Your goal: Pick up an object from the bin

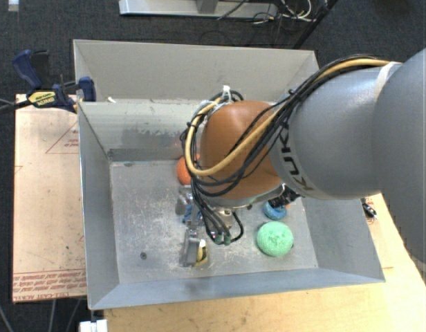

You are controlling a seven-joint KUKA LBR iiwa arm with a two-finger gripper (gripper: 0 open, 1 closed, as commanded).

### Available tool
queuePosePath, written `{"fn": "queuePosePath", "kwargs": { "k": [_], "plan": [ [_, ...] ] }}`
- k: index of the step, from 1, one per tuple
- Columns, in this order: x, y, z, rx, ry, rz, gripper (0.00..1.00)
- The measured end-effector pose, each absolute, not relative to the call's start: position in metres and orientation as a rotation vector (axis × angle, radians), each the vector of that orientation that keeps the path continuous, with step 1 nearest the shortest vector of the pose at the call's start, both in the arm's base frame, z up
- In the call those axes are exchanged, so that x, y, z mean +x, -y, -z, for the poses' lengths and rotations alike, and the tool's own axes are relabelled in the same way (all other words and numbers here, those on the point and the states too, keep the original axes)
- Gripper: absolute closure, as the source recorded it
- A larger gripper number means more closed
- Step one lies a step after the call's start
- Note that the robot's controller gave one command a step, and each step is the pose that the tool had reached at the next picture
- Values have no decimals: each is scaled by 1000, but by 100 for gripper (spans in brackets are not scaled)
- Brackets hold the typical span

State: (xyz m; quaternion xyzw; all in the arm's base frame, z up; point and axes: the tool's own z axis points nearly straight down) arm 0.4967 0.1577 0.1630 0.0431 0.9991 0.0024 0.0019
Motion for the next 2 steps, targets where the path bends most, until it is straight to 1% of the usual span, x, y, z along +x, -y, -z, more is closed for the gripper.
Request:
{"fn": "queuePosePath", "kwargs": {
  "k": [1,2],
  "plan": [
    [495,-116,-152,96,-3141,-4,0],
    [492,-98,-130,262,-3128,-5,0]
  ]
}}
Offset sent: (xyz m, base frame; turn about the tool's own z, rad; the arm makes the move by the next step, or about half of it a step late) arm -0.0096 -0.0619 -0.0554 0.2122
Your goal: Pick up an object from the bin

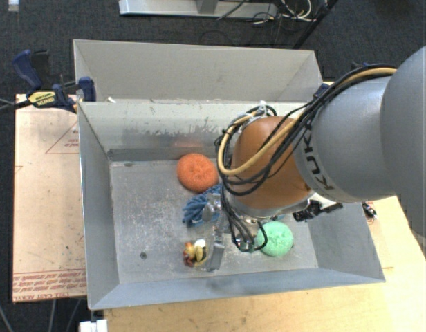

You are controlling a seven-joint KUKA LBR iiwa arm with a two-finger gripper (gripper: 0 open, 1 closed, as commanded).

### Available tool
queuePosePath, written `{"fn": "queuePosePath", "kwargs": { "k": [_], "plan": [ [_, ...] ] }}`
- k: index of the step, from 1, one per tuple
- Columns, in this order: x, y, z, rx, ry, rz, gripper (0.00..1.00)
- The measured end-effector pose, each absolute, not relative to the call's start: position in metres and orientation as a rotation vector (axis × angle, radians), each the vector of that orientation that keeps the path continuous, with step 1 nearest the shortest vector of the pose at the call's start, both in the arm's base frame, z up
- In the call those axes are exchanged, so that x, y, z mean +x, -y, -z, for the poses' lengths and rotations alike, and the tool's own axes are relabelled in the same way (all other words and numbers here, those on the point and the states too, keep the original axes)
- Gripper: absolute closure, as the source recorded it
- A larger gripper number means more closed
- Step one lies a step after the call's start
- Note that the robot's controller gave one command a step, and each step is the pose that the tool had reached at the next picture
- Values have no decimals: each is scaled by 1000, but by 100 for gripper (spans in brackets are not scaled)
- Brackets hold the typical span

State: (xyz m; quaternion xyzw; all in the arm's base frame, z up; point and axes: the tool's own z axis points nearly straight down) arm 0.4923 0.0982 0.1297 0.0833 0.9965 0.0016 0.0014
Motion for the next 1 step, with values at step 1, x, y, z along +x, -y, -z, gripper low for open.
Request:
{"fn": "queuePosePath", "kwargs": {
  "k": [1],
  "plan": [
    [489,-97,-107,447,-3110,-6,0]
  ]
}}
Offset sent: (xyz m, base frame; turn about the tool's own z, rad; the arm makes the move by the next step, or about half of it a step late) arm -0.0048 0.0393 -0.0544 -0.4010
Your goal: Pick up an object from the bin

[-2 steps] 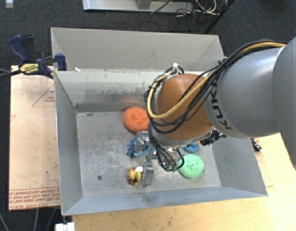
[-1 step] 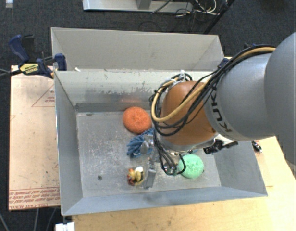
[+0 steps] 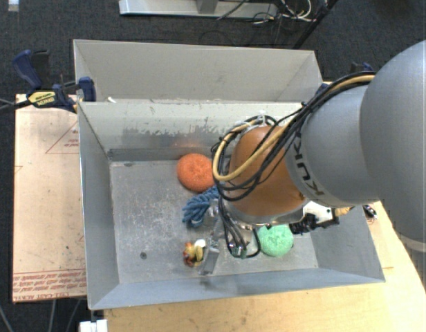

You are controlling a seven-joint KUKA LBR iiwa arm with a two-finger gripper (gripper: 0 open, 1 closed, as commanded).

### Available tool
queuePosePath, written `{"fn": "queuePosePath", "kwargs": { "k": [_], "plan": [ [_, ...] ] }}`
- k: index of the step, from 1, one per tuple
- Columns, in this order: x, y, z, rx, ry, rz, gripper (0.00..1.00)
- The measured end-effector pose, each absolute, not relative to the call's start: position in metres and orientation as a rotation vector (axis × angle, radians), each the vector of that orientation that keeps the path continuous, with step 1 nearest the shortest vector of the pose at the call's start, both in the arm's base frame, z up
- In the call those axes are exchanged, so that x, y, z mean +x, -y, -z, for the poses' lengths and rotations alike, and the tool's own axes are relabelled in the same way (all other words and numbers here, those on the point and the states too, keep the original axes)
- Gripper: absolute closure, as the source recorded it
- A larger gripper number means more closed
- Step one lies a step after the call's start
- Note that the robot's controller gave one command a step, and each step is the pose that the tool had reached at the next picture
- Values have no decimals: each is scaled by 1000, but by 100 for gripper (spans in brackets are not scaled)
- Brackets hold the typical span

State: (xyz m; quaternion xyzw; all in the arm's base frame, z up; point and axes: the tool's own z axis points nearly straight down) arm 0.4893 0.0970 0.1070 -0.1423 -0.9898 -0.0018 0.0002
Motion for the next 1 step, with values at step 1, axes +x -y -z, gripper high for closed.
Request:
{"fn": "queuePosePath", "kwargs": {
  "k": [1],
  "plan": [
    [488,-138,-75,364,3123,6,100]
  ]
}}
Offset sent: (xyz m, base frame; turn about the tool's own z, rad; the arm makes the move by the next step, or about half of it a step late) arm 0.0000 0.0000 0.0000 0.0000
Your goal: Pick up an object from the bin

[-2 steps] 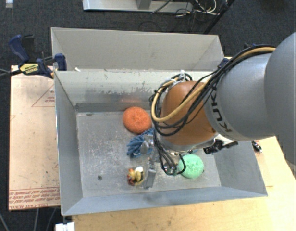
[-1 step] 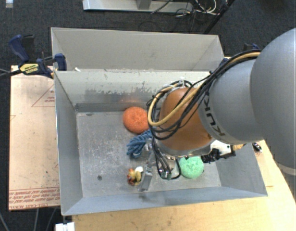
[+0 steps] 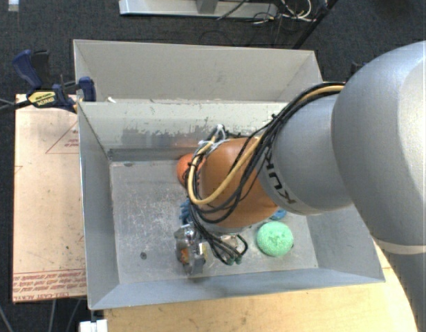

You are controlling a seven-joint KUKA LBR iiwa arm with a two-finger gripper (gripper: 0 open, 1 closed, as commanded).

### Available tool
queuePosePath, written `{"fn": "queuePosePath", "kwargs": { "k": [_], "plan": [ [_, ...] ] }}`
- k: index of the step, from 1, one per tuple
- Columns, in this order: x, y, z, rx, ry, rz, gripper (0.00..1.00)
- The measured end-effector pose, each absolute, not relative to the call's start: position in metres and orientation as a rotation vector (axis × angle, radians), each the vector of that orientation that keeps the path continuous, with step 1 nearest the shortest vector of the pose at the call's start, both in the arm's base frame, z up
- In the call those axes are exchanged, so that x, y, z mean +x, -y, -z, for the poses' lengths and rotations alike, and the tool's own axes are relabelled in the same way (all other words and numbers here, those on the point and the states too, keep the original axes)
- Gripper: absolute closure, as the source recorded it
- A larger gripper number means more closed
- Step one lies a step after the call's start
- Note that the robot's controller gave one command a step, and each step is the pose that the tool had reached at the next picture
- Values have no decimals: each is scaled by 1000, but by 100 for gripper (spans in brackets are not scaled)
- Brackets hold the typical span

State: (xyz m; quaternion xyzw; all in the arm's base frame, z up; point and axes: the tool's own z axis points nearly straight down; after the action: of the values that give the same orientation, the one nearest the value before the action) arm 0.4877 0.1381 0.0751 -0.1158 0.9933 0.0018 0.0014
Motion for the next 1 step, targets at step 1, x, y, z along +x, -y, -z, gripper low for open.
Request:
{"fn": "queuePosePath", "kwargs": {
  "k": [1],
  "plan": [
    [488,-138,-75,-363,-3118,-6,100]
  ]
}}
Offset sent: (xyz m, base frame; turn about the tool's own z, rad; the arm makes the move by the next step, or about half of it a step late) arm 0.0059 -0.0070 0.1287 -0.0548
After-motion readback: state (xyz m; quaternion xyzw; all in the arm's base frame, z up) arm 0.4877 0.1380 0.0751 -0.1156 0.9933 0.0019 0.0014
